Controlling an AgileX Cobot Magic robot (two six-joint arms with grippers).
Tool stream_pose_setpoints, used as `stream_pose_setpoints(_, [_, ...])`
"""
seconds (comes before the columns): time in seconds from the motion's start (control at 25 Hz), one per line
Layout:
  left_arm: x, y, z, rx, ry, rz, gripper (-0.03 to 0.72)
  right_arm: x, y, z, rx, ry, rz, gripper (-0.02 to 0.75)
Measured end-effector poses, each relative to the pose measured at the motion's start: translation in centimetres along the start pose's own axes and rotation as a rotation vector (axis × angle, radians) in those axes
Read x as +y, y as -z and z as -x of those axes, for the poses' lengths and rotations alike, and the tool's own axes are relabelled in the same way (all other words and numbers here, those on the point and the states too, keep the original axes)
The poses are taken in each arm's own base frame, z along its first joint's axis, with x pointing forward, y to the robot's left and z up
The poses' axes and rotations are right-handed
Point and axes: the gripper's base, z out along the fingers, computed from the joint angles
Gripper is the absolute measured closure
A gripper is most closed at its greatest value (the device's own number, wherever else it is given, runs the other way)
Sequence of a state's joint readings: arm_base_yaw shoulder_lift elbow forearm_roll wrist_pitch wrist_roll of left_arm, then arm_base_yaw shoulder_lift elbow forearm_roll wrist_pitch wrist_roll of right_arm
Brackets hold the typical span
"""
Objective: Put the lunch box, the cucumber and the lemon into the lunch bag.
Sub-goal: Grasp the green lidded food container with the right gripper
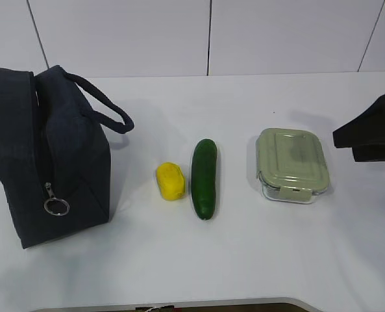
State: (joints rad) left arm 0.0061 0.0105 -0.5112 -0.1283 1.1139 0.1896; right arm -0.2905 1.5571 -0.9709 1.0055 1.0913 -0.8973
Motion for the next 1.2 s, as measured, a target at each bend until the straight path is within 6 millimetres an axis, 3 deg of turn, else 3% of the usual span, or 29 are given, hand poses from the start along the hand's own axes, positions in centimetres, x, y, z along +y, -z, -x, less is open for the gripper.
stream_pose_setpoints(0.16, [0.0, 0.0, 0.0, 0.0, 0.0, 0.0, 0.383, -1.6, -1.1, 0.3, 0.004, -0.01, -0.018, 0.234])
stream_pose_setpoints(0.44, [0.0, 0.0, 0.0, 0.0, 0.0, 0.0, 0.383, -4.3, -3.1, 1.5, 0.024, -0.031, -0.018, 0.109])
stream_pose_setpoints(0.72, [0.0, 0.0, 0.0, 0.0, 0.0, 0.0, 0.383, -6.1, -4.5, 2.9, 0.009, -0.038, 0.004, 0.104])
stream_pose_setpoints(1.2, [0.0, 0.0, 0.0, 0.0, 0.0, 0.0, 0.383, -8.4, -6.7, 3.0, 0.028, -0.083, 0.047, 0.111])
